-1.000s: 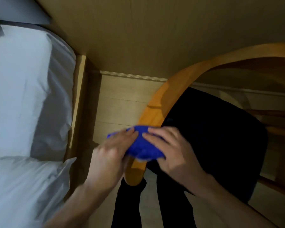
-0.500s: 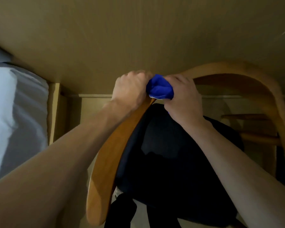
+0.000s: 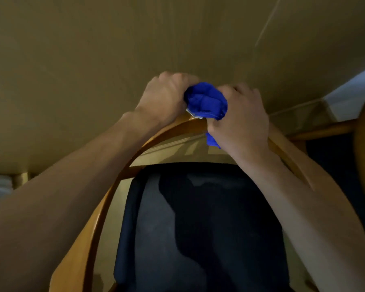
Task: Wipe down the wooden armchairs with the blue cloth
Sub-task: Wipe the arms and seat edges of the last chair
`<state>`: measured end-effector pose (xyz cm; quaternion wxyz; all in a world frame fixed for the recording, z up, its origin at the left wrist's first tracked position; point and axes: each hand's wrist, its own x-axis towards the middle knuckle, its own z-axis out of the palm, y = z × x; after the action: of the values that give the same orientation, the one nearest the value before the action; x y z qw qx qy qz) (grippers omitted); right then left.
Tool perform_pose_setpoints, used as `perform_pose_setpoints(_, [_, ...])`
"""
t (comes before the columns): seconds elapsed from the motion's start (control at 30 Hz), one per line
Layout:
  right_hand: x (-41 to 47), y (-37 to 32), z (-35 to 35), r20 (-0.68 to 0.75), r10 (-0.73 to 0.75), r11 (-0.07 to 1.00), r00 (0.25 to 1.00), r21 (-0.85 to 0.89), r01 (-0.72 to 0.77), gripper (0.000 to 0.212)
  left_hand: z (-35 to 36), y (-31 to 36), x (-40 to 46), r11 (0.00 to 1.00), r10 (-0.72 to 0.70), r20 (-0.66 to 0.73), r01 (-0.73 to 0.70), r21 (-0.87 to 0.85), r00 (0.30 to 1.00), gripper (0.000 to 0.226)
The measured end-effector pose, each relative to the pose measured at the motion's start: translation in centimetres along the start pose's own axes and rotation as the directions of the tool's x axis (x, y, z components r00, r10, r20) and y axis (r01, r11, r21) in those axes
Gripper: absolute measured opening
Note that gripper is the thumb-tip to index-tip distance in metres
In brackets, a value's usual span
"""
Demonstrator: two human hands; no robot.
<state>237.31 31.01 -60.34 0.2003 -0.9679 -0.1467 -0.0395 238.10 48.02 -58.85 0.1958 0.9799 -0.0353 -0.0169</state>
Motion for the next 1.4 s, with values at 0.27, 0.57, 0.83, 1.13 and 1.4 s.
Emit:
perform_pose_setpoints(0.27, [-1.7, 7.9, -2.2, -0.017, 0.257, 0.952, 0.966, 0.174, -0.251, 0.021, 3.8, 8.5, 4.4, 0.985, 0.125, 0.097, -0.136, 0.108, 0.987, 0.033])
perform_pose_setpoints(0.57, [2.1, 5.5, -2.9, 0.137, -0.080, 0.962, 0.987, 0.269, 0.041, 0.044, -0.3, 4.9, 1.2, 0.969, 0.016, -0.016, -0.012, 0.246, 1.000, 0.027])
perform_pose_setpoints(0.83, [6.3, 0.1, 0.2, 0.419, -0.493, 0.844, 0.762, 0.442, 0.303, 0.057, 0.3, 1.0, -7.3, 0.947, -0.175, -0.141, 0.206, 0.248, 0.974, 0.038])
perform_pose_setpoints(1.13, [4.4, 9.4, -4.2, 0.353, -0.346, 0.849, 0.869, 0.511, 0.131, 0.055, 4.7, 9.9, -3.6, 0.981, -0.149, -0.286, 0.177, 0.076, 0.947, 0.016])
perform_pose_setpoints(1.4, [3.0, 7.6, -3.9, 0.267, -0.325, 0.854, 0.907, 0.495, 0.160, 0.036, 5.0, 9.3, -5.5, 0.987, -0.128, -0.209, 0.146, 0.073, 0.970, 0.032])
